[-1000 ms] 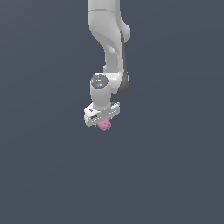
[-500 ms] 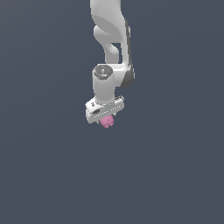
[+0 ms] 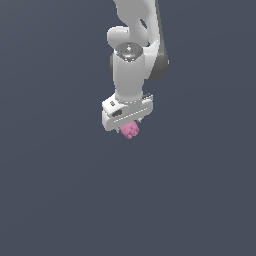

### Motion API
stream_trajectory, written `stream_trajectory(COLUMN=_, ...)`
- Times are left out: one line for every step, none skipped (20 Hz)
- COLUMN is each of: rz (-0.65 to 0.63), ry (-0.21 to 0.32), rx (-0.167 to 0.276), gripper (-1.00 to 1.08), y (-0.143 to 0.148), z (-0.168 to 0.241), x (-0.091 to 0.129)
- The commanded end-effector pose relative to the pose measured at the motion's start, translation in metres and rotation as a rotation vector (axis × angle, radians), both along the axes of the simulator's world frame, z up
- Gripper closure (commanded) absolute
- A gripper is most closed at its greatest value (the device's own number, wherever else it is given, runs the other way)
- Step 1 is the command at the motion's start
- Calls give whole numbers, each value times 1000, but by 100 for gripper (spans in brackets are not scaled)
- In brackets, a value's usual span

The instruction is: Pick up the object and move it to a goal position.

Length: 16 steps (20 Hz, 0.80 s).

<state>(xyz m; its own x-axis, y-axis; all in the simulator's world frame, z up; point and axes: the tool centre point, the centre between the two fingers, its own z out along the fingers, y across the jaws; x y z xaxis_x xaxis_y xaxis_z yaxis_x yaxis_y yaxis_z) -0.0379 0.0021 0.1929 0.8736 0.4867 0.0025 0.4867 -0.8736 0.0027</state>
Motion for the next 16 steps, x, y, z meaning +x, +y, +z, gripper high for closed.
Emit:
stream_trajectory(rz=0, ry=1, rx=0, gripper=108, y=9, z=26, x=5)
stream_trajectory(rz=0, ry=1, rx=0, gripper=108, y=13, z=36, x=7)
stream_trajectory(rz=0, ry=1, rx=0, gripper=108, y=16, z=46, x=9)
stream_trajectory(rz=0, ry=1, rx=0, gripper=108, y=20, z=56, x=11)
stream_trajectory(rz=0, ry=1, rx=0, gripper=108, y=24, z=66, x=13)
stream_trajectory(rz=0, ry=1, rx=0, gripper=108, y=27, z=76, x=15)
stream_trajectory(rz=0, ry=1, rx=0, gripper=108, y=31, z=86, x=17)
stream_trajectory(rz=0, ry=1, rx=0, gripper=108, y=34, z=96, x=20)
stream_trajectory(rz=0, ry=2, rx=0, gripper=108, y=38, z=106, x=22)
stream_trajectory(rz=0, ry=2, rx=0, gripper=108, y=41, z=116, x=24)
stream_trajectory(rz=0, ry=2, rx=0, gripper=108, y=44, z=126, x=26)
stream_trajectory(rz=0, ry=2, rx=0, gripper=108, y=48, z=135, x=28)
stream_trajectory(rz=0, ry=2, rx=0, gripper=108, y=51, z=144, x=31)
stream_trajectory(rz=0, ry=2, rx=0, gripper=108, y=54, z=153, x=33)
stream_trajectory(rz=0, ry=2, rx=0, gripper=108, y=57, z=162, x=35)
stream_trajectory(rz=0, ry=2, rx=1, gripper=108, y=60, z=170, x=37)
